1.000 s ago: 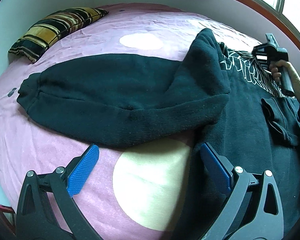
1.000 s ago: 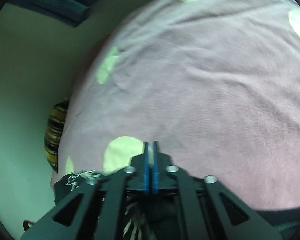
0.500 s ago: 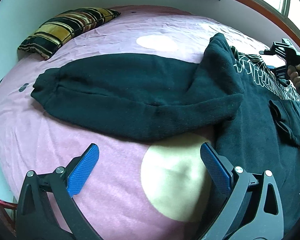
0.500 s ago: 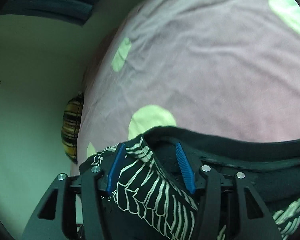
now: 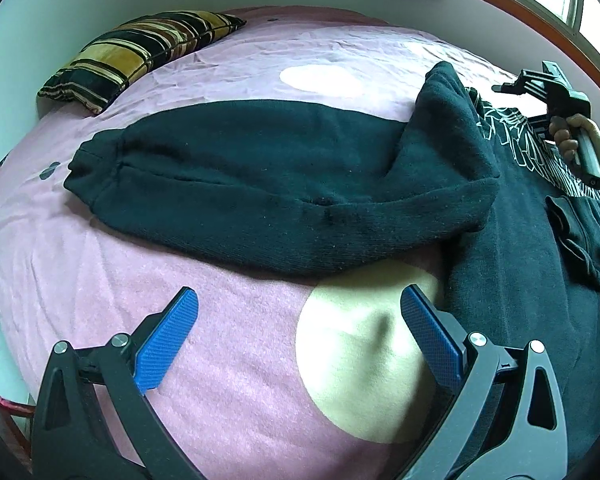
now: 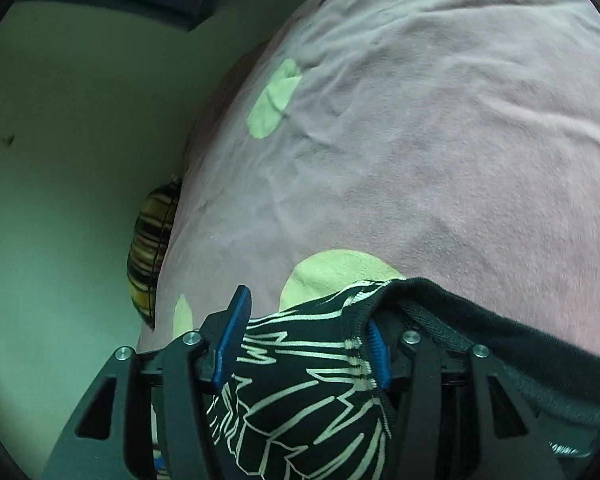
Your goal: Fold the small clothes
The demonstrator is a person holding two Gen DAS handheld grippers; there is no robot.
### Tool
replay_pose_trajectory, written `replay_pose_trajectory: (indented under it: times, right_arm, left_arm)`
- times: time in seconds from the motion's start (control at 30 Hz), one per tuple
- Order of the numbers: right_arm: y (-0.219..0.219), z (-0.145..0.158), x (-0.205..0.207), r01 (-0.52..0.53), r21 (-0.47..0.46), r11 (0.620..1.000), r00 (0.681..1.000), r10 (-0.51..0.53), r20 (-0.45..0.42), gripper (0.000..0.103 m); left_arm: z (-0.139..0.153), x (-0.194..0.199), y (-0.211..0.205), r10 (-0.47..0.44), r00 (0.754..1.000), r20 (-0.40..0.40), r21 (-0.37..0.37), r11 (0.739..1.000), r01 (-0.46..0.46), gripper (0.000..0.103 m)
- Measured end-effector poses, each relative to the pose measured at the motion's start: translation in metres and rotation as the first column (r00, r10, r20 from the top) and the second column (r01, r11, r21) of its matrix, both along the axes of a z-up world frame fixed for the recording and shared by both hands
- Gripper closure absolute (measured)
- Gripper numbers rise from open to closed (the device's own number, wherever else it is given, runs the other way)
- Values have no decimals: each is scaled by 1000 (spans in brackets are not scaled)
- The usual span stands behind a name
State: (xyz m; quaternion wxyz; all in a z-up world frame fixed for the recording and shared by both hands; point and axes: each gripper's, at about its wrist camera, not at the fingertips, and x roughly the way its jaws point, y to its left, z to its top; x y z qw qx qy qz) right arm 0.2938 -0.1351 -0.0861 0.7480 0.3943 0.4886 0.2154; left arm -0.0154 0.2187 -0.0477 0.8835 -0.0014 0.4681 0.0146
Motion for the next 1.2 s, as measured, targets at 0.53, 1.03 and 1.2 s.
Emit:
replay_pose_trajectory:
  times: [0.53, 1.03, 1.2]
  right_arm:
    - [-70, 46, -100, 141, -113, 984, 989, -134, 60, 47]
    - [-17, 54, -236, 94, -152, 984, 992, -79, 101, 40]
    - [-12, 63, -268, 117, -144, 983, 989, -101, 112, 37]
  left_arm:
    - [10, -3, 16, 47, 999, 25, -44, 998, -46, 2]
    - [27, 1, 160, 280, 958, 55, -270, 928, -256, 2]
    - [26, 30, 199, 233, 971, 53, -314, 927, -205, 2]
